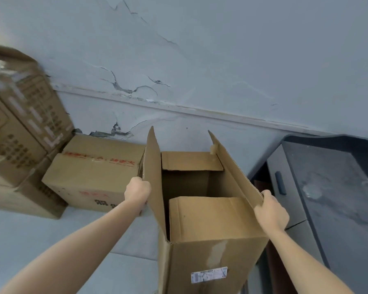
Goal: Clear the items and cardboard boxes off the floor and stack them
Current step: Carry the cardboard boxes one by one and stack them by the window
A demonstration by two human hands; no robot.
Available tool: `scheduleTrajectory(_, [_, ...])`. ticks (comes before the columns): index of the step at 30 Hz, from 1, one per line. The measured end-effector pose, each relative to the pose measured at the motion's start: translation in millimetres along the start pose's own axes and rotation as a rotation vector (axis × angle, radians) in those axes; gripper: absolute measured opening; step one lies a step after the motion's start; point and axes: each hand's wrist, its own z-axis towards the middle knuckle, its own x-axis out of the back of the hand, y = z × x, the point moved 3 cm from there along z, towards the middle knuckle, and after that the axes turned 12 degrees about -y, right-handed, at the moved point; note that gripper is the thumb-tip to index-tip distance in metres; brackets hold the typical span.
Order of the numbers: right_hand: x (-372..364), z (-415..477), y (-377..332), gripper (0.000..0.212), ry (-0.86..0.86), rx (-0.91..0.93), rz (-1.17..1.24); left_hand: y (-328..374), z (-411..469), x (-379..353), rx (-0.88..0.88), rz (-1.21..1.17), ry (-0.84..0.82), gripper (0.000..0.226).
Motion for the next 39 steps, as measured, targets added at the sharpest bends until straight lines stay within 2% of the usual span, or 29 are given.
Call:
scheduleTrajectory(3, [6.8, 33.9, -12.5, 0.028, 0.004, 0.080, -0.101, 16.8, 12.3, -0.7, 0.026, -0.040, 0.035, 0.018])
scheduleTrajectory(6, [15.2, 63.0, -28.2, 0.014, 0.022, 0.242, -0.193, 28.4, 20.5, 1.9, 0.055, -0.071, 0.077, 0.019])
scheduleTrajectory(10, [31.1, 112.5, -42.7, 0.037, -0.040, 0.341, -0.123, 36.4, 19.0, 3.3, 0.116, -0.180, 0.163, 0.015])
scheduleTrajectory(16, [49.9, 167.6, -65.2, 0.032, -0.124, 0.535, -0.146, 54.6, -7.5, -16.8, 0.138, -0.231, 0.350, 0.014])
scheduleTrajectory(19, [54.1, 185.6, -82.5, 0.036, -0.123, 0.608, -0.173, 62.9, -24.3, -46.4, 0.166, -0.202, 0.409, 0.019])
scheduleTrajectory(23, [58.0, 220.1, -83.5, 0.034, -0.135, 0.637, -0.244, 83.7, -18.8, -98.1, 0.182, -0.287, 0.429, 0.015])
scheduleTrajectory(26, [62.4, 249.6, -75.6, 0.024, -0.176, 0.590, -0.196, 95.1, -7.1, -139.5, 0.210, -0.251, 0.369, 0.012])
scheduleTrajectory(29, [63.4, 269.6, -66.7, 0.028, -0.191, 0.556, -0.145, 115.1, 6.2, -172.9, 0.204, -0.171, 0.298, 0.017])
scheduleTrajectory(32, [58.8, 282.1, -56.4, 0.019, -0.207, 0.514, -0.145, 136.8, 20.7, -200.6, 0.217, -0.137, 0.203, 0.016])
scheduleTrajectory(36, [53.6, 296.5, -37.9, 0.023, -0.215, 0.457, -0.194, 149.2, 38.6, -241.5, 0.170, -0.175, -0.025, 0.057])
scheduleTrajectory(39, [54.2, 316.0, -22.2, 0.026, -0.197, 0.427, -0.159, 149.8, 51.9, -267.1, 0.042, -0.066, -0.226, 0.071])
